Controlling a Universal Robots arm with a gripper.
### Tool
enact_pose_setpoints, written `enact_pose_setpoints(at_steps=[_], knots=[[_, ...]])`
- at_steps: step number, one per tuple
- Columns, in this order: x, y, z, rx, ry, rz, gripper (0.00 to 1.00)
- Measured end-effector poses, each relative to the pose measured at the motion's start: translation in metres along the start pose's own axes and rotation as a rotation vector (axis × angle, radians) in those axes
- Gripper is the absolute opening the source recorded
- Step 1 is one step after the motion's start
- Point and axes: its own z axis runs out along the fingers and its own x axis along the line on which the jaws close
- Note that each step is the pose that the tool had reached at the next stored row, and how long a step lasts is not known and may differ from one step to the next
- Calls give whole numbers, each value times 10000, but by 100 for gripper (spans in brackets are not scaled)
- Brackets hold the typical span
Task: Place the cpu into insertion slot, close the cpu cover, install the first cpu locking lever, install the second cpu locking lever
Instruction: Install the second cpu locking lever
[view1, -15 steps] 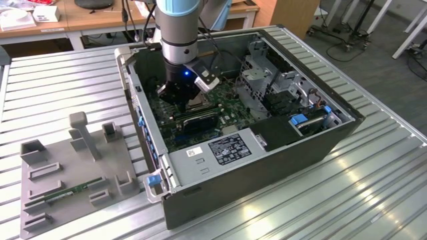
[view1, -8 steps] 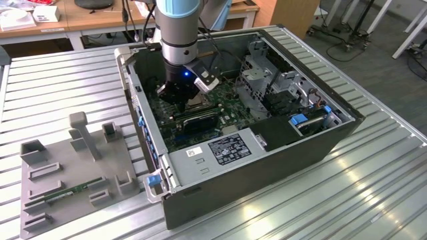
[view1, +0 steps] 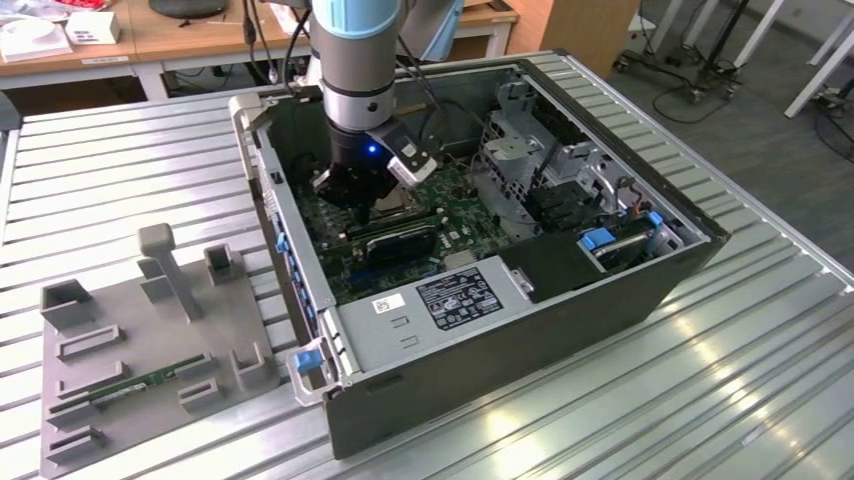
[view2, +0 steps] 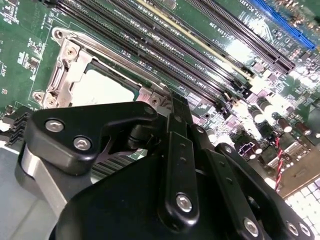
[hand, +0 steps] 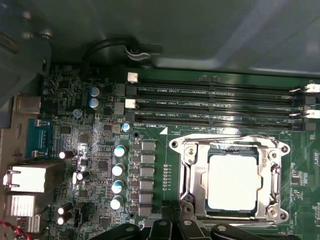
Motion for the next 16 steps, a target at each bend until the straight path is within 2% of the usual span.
enact_pose_setpoints(at_steps=[3,9,16], knots=[[9,-1,27,-23,-4,1,11],[9,-1,27,-25,-4,1,11],[6,6,-93,-24,-3,1,11]])
